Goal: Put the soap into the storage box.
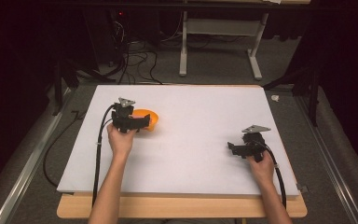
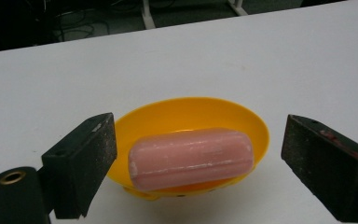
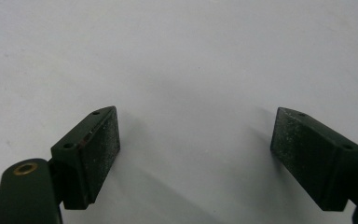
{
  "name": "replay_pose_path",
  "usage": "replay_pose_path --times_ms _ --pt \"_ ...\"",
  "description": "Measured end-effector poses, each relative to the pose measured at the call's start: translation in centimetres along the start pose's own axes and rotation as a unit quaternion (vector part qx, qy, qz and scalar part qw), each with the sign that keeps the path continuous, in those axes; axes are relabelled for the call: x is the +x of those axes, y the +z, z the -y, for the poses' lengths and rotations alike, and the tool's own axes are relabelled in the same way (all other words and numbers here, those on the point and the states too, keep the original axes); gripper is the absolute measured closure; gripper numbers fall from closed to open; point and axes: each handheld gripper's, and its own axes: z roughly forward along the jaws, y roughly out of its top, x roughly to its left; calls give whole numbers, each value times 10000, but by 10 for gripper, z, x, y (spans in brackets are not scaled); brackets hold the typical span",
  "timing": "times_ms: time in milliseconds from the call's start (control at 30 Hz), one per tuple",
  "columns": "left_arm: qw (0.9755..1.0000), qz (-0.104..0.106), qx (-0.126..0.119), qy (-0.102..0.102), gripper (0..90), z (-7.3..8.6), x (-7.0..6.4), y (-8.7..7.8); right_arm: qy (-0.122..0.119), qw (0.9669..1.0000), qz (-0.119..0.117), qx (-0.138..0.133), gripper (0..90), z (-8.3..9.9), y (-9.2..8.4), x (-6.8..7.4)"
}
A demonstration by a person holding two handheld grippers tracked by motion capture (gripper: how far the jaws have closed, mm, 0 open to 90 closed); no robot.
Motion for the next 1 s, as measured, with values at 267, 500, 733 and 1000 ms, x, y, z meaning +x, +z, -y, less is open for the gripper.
replay_pose_path --times_ms 267,500,733,1000 --pt "9998 67 -131 116 120 7 -2 -19 -4 10000 -5 6 162 0 0 0" --pt "9996 134 -211 109 125 13 -1 -30 -3 10000 -2 1 162 0 0 0" --pt "9994 217 -225 114 128 18 -2 -37 -2 10000 -2 2 161 0 0 0" --pt "9988 377 -214 207 133 25 -10 -43 -2 10000 -1 2 162 0 0 0"
